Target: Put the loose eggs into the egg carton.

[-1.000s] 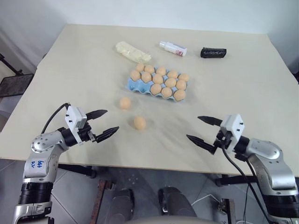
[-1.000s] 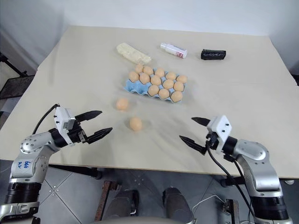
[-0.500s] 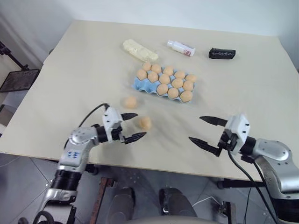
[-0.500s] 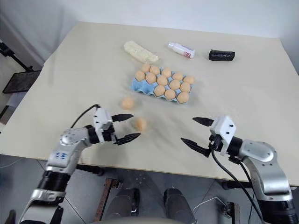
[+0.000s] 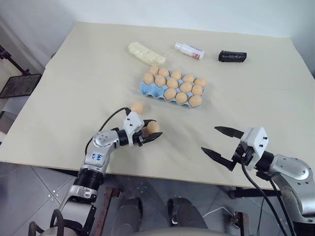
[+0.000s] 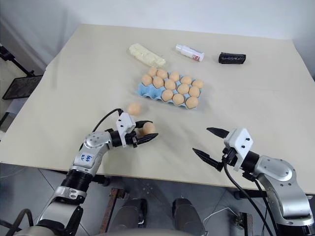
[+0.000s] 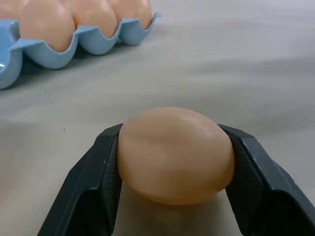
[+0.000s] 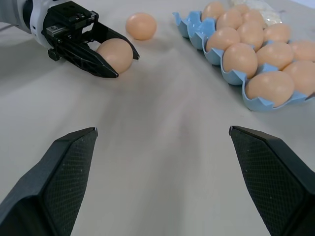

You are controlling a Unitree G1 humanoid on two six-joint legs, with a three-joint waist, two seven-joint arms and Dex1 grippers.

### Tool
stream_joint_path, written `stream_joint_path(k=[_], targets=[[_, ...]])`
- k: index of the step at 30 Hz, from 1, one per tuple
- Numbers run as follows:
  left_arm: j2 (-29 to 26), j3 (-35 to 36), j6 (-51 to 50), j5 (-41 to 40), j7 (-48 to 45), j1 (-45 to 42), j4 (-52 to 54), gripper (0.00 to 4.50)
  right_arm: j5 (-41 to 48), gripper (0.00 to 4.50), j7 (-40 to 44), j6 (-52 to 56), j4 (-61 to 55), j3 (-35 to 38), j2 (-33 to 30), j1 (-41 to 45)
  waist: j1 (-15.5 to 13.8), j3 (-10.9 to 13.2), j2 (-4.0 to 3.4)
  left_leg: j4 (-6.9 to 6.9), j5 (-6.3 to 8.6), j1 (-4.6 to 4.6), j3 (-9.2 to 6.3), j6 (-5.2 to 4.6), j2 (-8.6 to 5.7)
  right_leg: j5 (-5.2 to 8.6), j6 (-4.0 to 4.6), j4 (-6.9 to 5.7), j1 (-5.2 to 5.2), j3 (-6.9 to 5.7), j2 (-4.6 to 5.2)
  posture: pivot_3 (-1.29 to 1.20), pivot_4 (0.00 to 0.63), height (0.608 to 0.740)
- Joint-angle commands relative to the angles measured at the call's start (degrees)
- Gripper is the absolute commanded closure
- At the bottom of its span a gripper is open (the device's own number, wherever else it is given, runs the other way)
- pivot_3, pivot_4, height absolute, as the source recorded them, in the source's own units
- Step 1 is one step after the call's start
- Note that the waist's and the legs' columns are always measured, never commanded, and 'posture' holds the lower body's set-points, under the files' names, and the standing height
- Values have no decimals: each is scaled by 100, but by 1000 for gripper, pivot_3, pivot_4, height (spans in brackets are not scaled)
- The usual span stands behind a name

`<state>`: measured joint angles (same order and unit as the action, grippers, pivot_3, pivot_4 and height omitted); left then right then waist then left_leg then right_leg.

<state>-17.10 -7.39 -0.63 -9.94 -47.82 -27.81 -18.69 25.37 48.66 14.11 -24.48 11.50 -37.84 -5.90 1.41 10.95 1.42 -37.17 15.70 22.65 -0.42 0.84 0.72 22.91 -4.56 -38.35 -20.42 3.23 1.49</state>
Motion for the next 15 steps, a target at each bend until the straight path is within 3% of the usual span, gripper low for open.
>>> stream_joint_path(k=[1,9,15], targets=[[169,317,-104,-126,330,-977,-373,2018,144,0,-182,34,-328,172,76,-126,-21,3,5,-3,-1,0,-1,1,0,0,0,-3,0,-1,-1,0,150,740],[499,624,763,291,985,-3082,-3393,2018,136,0,-475,68,-453,240,131,-179,-128,9,15,-1,-11,-5,13,-7,-13,-16,-22,11,4,13,0,0,150,740],[779,743,1251,481,1151,-3779,-4782,2018,154,0,-651,83,-565,229,167,-186,-152,9,16,-11,-15,62,15,-1,-12,-18,-25,11,-58,8,1,0,150,740]])
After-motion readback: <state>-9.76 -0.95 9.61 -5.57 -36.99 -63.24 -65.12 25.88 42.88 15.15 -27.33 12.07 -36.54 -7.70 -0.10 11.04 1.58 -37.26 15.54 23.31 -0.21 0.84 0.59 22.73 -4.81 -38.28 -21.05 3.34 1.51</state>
